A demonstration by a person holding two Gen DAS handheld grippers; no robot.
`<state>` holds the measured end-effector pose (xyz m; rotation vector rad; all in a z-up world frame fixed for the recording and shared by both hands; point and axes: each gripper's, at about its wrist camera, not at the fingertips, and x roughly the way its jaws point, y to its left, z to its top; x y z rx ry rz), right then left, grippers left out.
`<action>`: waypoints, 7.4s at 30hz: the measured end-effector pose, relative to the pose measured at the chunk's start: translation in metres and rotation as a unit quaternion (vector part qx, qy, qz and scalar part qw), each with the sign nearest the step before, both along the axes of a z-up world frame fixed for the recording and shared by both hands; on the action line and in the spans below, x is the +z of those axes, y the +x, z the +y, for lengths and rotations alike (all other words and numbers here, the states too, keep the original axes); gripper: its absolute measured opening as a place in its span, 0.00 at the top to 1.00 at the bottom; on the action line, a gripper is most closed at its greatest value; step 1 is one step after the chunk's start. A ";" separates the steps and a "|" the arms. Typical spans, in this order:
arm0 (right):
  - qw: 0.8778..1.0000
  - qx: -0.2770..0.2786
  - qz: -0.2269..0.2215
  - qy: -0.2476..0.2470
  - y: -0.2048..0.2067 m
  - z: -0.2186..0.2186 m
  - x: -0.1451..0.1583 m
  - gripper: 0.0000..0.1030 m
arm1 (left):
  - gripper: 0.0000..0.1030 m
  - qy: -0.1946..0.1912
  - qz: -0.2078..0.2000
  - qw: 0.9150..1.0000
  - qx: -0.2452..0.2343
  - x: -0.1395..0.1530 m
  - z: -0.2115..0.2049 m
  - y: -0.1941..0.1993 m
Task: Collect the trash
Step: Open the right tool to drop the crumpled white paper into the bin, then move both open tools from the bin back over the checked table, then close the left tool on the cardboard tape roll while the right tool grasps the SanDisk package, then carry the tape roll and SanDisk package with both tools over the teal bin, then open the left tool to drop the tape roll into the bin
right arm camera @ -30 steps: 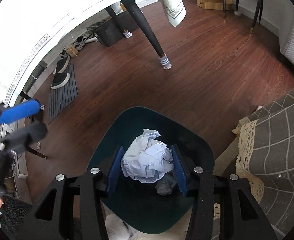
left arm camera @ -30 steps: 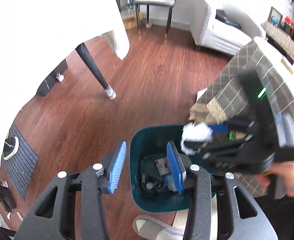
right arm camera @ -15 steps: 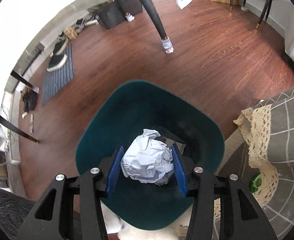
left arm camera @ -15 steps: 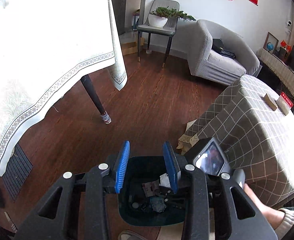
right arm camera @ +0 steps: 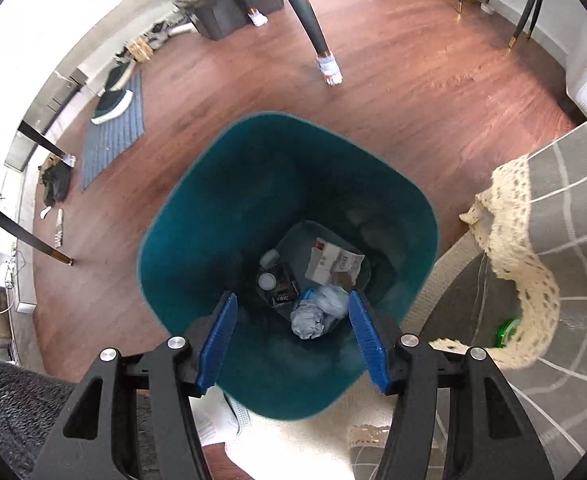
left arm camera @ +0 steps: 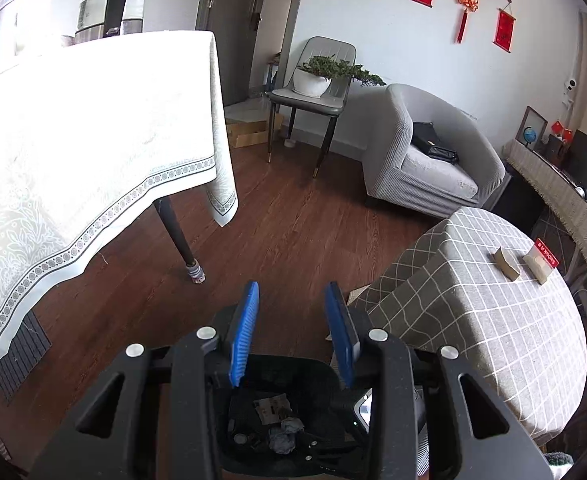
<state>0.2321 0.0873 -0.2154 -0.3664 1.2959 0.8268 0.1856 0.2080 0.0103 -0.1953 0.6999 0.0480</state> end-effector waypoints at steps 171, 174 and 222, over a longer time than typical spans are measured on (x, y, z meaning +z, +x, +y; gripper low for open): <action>0.956 -0.083 -0.219 0.175 0.021 -0.114 0.207 1.00 | 0.61 0.057 0.099 0.993 -0.013 -0.082 -0.072 0.028; 0.959 -0.075 -0.209 0.178 0.021 -0.101 0.203 1.00 | 0.61 0.060 0.116 0.991 -0.007 -0.094 -0.060 0.028; 0.993 -0.018 -0.085 0.080 0.024 0.009 0.099 0.99 | 0.50 0.022 0.304 0.952 -0.020 -0.228 0.027 -0.007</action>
